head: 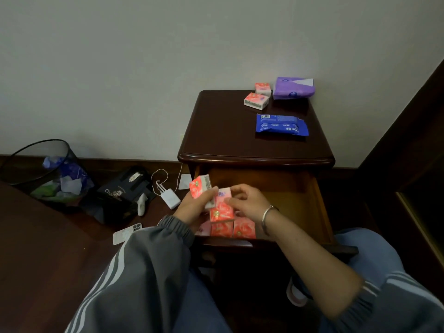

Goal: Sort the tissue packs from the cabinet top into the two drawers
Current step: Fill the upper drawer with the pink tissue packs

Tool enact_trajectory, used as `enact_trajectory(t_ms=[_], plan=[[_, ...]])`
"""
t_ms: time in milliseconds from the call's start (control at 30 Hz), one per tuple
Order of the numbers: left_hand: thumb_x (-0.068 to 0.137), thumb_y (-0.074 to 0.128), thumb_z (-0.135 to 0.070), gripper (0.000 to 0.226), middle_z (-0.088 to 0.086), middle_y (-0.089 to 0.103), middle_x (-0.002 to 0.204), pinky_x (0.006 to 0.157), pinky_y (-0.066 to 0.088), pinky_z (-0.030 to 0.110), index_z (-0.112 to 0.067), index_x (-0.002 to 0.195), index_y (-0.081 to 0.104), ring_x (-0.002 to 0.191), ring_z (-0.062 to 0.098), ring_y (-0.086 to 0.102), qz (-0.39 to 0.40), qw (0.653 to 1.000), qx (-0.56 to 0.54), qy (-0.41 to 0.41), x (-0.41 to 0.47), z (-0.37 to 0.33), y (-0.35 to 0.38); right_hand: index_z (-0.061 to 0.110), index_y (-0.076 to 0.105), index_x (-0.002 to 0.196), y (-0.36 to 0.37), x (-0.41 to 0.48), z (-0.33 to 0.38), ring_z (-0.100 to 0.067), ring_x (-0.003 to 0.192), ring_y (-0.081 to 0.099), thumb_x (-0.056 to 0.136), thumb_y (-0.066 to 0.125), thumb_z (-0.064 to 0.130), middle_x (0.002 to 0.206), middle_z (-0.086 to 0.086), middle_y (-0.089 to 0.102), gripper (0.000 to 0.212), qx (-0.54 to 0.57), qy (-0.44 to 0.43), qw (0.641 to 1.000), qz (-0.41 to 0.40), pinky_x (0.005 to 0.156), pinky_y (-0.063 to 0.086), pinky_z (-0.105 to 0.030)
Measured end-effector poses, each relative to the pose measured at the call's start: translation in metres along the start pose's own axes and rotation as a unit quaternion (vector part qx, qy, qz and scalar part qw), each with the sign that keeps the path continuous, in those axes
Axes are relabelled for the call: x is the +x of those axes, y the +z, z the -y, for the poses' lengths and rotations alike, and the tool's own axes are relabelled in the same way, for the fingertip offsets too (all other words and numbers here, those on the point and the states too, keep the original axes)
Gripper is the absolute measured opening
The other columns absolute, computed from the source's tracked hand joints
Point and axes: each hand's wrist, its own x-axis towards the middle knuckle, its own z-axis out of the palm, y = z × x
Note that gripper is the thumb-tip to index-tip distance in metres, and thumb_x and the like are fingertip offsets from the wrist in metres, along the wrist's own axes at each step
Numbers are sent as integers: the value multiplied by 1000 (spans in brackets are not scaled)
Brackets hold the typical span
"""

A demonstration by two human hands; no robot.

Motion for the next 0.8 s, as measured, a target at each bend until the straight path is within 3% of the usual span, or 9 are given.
enact_trajectory(t_ms=[67, 200, 267, 333, 433, 533, 633, 700, 800], plan=[[81, 71, -38, 51, 20, 67, 112, 90, 53, 49, -7, 119, 56, 101, 35, 66, -22, 998, 49, 19, 5, -11, -3, 17, 53, 116, -1, 10, 1, -13, 88, 65, 85, 66, 19, 104, -2, 62, 34, 31, 3, 999, -32, 65, 57, -22], [72, 73, -54, 77, 10, 63, 112, 70, 49, 29, -3, 125, 51, 95, 20, 63, -212, 950, 218, 67, 24, -29, -20, 17, 53, 112, 1, 33, -13, -12, 82, 63, 84, 66, 18, 99, 0, 61, 31, 30, 30, 989, -144, 74, 59, -35], [74, 69, -58, 88, 6, 54, 112, 78, 43, 31, -1, 133, 38, 98, 19, 54, -244, 938, 236, 64, 35, -33, -24, 15, 52, 115, 7, 46, -16, -18, 89, 64, 83, 67, 19, 104, -4, 63, 35, 11, 44, 986, -158, 78, 58, -37], [84, 60, -53, 79, 11, 51, 116, 84, 43, 36, 0, 136, 31, 101, 25, 54, -237, 951, 187, 61, 45, -37, -28, 14, 50, 119, 16, 60, -15, -24, 101, 63, 83, 69, 18, 114, -9, 62, 41, -13, 46, 987, -156, 82, 56, -36], [95, 46, -34, 53, 18, 56, 112, 72, 52, 39, -3, 135, 30, 89, 27, 59, -201, 968, 142, 40, 53, -42, -37, 13, 54, 114, 31, 77, -11, -24, 101, 62, 81, 70, 19, 113, -10, 63, 37, -83, 34, 987, -136, 83, 54, -35], [96, 44, -29, 43, 4, 58, 92, 55, 46, 29, -6, 132, 37, 76, 15, 59, -166, 962, 213, 27, 52, -37, -48, 14, 61, 113, 38, 85, -9, -22, 96, 61, 88, 60, 35, 111, -7, 64, 33, -219, 52, 974, -10, 76, 51, -33], [96, 50, -33, 32, -5, 60, 90, 55, 43, 23, -18, 124, 45, 77, 7, 60, -146, 960, 238, 33, 47, -28, -53, 17, 59, 125, 33, 89, -8, -30, 125, 46, 94, 37, 53, 138, -9, 49, 53, -306, 71, 949, 2, 95, 40, -40], [93, 56, -33, 27, -5, 63, 95, 57, 46, 19, -22, 117, 49, 81, 5, 62, -131, 961, 238, 53, 43, -22, -52, 18, 59, 125, 28, 85, -2, -28, 128, 45, 93, 36, 56, 137, -6, 52, 55, -213, 40, 975, -44, 100, 39, -39], [91, 61, -31, 23, -2, 67, 98, 59, 51, 15, -22, 111, 55, 83, 7, 67, -97, 959, 252, 86, 39, -14, -43, 24, 66, 104, 24, 80, 13, -9, 91, 68, 89, 51, 51, 101, 5, 68, 35, 3, 5, 1000, -6, 69, 51, -20]])
